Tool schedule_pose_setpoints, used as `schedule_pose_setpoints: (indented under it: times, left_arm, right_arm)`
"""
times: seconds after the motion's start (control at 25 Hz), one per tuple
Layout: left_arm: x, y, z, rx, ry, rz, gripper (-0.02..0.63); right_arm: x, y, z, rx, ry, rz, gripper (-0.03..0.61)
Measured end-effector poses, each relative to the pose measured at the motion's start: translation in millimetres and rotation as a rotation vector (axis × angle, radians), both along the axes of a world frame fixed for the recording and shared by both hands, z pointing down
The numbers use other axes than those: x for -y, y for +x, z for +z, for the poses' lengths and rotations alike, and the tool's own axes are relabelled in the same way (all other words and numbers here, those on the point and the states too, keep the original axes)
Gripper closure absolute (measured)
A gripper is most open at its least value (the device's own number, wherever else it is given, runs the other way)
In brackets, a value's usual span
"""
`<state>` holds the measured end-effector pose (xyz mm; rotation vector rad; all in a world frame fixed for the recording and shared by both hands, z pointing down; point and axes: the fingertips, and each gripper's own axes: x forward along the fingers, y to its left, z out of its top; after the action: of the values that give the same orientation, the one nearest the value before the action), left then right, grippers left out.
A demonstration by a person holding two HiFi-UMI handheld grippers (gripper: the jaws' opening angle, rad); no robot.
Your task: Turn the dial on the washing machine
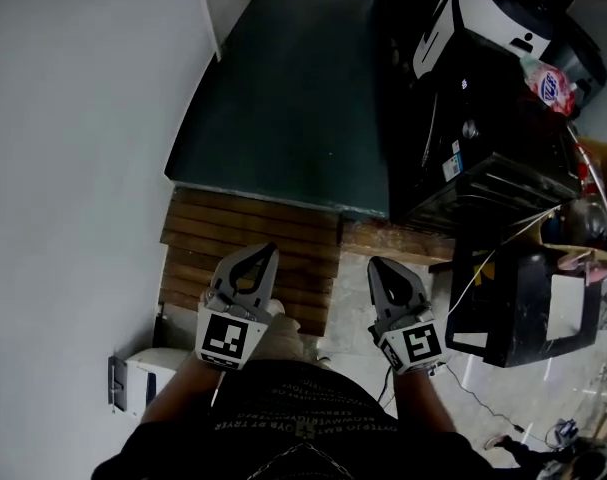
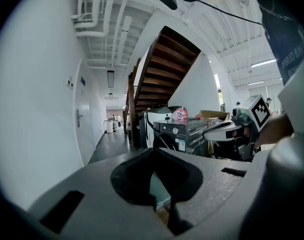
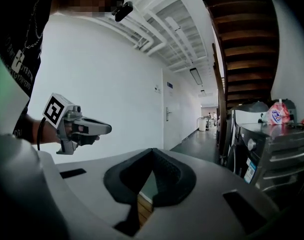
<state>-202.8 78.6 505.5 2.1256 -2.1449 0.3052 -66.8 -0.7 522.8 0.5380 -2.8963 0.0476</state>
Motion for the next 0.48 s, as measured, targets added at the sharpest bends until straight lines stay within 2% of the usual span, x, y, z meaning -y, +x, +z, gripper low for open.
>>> schedule_pose_setpoints:
  times: [0.28,0.48]
  left_arm:
    - [28,-69,-39,0.022,0.032,0.038,0.607]
    - [48,-102,-63,0.043,0.056,0.065,0.607]
  right_arm:
    - [31,-85,-61,0.040,0.073,0.019,0.581]
    - [45,-110,-86,0.032,0.086,0.055,0.581]
